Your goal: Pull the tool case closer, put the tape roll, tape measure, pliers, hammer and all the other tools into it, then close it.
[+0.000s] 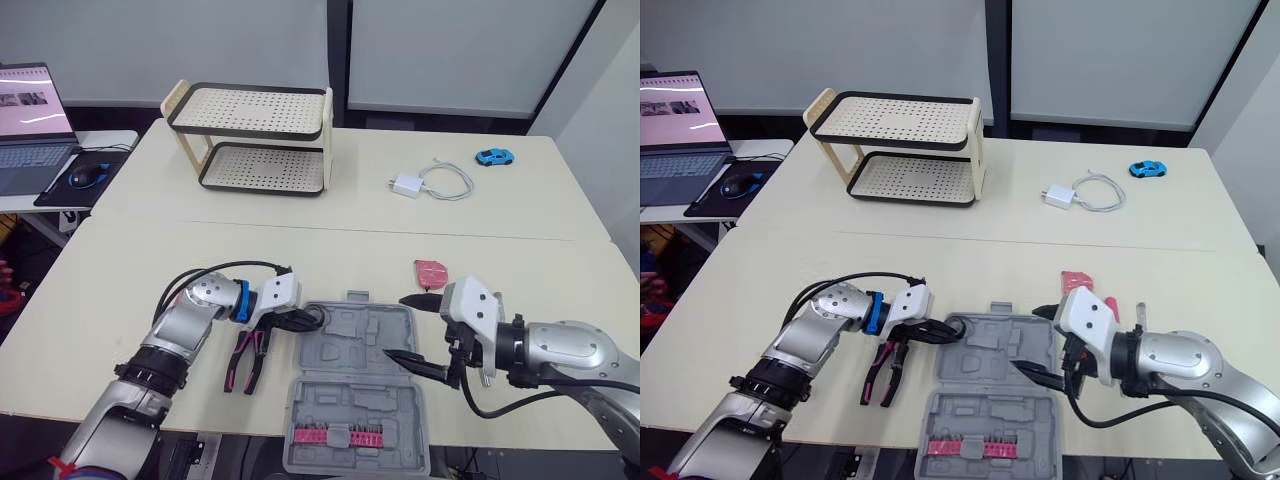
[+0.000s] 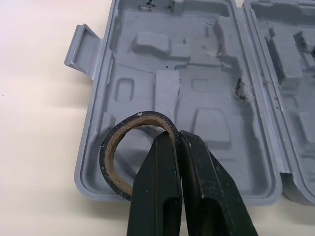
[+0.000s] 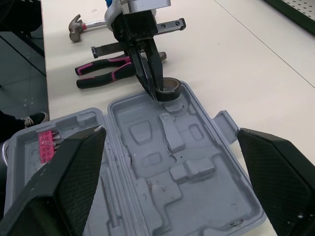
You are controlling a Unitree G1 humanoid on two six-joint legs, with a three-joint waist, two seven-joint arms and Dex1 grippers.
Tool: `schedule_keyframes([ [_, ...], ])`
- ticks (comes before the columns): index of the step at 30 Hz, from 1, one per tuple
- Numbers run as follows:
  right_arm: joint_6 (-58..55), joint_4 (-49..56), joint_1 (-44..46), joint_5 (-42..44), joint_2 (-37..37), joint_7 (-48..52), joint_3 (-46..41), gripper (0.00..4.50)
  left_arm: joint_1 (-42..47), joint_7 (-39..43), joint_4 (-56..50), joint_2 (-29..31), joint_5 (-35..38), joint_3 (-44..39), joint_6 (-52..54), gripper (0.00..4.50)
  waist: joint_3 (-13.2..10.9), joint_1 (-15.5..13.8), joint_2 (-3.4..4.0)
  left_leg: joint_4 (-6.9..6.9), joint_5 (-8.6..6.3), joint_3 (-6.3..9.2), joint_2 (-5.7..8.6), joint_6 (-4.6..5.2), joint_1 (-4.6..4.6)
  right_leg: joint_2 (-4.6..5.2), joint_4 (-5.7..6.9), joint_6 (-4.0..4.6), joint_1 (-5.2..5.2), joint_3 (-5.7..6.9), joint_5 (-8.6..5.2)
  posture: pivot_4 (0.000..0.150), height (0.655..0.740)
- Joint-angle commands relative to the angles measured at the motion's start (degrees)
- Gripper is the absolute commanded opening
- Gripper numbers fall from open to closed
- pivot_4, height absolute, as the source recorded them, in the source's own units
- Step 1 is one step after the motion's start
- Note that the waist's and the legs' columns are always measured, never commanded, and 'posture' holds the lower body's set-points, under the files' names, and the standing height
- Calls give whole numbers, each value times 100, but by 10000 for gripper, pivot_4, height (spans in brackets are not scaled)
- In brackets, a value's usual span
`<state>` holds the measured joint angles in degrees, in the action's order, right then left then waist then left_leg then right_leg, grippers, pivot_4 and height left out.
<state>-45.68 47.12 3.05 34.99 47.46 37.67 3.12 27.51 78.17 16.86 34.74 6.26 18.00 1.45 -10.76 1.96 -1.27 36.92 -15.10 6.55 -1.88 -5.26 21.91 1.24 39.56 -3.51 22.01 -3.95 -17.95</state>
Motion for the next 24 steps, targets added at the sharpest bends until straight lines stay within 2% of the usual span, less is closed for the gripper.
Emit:
schedule_keyframes([
  [1,-2,226,47,28,-2,-41,-69,45000,112,-8,82,-73,-26,-17,-135,243,0,1,0,0,0,0,0,0,0,0,0,0,0,0,0,1500,7350],
  [13,-53,269,26,46,28,-63,-91,45000,325,-128,844,-378,-396,68,-522,243,0,4,0,0,0,0,0,0,-1,0,1,0,0,0,0,1500,7350],
  [23,-105,306,-24,56,45,-72,-160,45000,348,-88,782,-426,-275,-38,-367,243,0,4,0,0,0,0,0,0,-1,0,1,0,0,0,0,1500,7350],
  [24,-111,308,-26,60,47,-73,-168,45000,352,-69,748,-408,-260,-48,-353,5199,0,4,0,0,0,0,0,0,-1,0,1,0,0,0,0,1500,7350],
])
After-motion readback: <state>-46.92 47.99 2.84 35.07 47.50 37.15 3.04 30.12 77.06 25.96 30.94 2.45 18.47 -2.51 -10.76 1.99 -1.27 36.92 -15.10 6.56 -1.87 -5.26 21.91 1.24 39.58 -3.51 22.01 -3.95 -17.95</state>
